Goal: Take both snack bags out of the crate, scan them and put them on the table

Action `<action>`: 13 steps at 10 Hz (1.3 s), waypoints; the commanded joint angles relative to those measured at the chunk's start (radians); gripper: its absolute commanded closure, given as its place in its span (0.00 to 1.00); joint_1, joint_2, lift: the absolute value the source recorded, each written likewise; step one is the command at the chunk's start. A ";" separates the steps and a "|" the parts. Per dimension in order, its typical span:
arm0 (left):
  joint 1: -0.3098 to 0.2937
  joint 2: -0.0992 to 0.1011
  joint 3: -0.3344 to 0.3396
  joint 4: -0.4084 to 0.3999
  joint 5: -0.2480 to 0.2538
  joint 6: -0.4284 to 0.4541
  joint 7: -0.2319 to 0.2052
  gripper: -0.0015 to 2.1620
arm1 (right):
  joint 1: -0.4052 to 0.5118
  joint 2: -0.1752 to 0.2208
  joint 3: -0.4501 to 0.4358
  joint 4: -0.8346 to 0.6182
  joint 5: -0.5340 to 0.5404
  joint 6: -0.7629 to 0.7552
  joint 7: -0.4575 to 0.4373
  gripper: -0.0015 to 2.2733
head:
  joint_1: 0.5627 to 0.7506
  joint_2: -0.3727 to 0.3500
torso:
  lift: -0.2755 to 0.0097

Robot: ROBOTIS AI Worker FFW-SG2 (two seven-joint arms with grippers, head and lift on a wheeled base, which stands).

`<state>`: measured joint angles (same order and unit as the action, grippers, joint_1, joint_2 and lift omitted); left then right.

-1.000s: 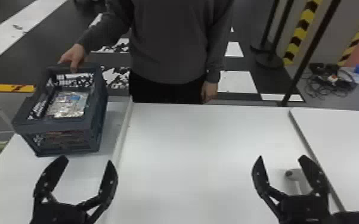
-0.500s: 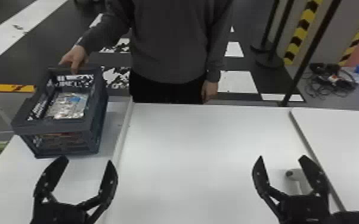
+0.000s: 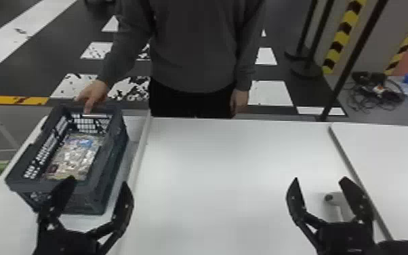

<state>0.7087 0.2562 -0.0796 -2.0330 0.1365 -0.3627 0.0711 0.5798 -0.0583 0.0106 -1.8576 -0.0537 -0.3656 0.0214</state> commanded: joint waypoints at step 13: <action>-0.233 0.058 0.345 -0.171 0.288 0.644 -0.039 0.04 | 0.000 0.000 0.020 0.000 0.006 0.009 0.002 0.03 | 0.70 0.74 | 0.64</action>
<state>0.5040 0.3142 0.2531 -2.2046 0.4099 0.2248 0.0325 0.5796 -0.0583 0.0290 -1.8580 -0.0492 -0.3570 0.0230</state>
